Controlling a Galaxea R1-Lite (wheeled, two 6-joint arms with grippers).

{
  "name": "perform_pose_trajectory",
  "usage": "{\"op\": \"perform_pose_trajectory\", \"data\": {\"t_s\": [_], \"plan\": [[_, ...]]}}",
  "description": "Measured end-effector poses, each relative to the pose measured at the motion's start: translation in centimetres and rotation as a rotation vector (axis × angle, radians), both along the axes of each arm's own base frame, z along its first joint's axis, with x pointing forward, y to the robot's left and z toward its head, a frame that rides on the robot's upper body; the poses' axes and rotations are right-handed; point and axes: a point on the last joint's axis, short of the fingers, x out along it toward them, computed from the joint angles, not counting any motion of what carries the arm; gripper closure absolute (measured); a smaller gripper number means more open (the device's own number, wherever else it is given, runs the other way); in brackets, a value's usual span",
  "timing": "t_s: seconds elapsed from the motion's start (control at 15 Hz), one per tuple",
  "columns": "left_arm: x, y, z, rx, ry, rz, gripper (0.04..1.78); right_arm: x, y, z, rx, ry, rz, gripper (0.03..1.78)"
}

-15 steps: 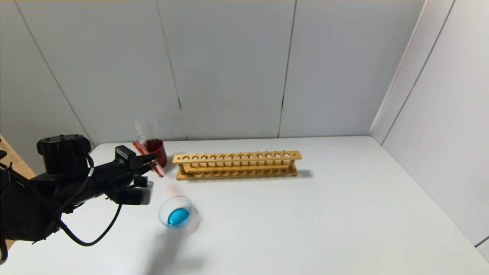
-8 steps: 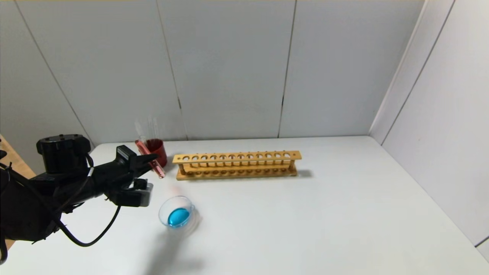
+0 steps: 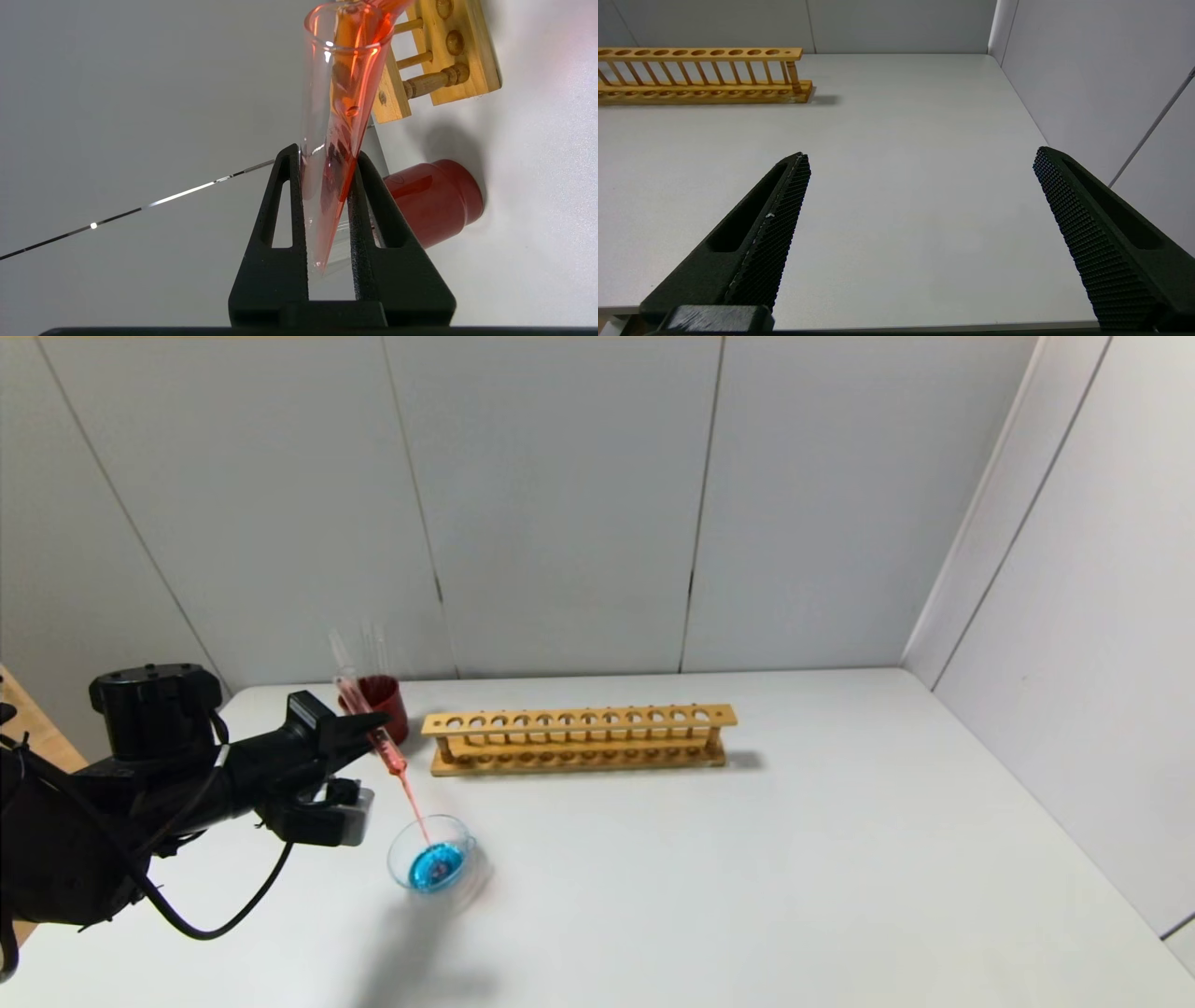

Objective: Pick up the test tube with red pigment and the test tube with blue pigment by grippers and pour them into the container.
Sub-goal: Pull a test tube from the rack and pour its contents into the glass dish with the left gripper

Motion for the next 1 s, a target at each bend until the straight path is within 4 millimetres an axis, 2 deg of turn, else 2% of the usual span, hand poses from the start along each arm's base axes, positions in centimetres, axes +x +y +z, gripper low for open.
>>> {"op": "perform_pose_trajectory", "data": {"t_s": [1.0], "plan": [[0.28, 0.09, 0.29, 0.050, -0.051, -0.032, 1.52, 0.00, 0.00, 0.00, 0.000, 0.000, 0.000, 0.06]]}}
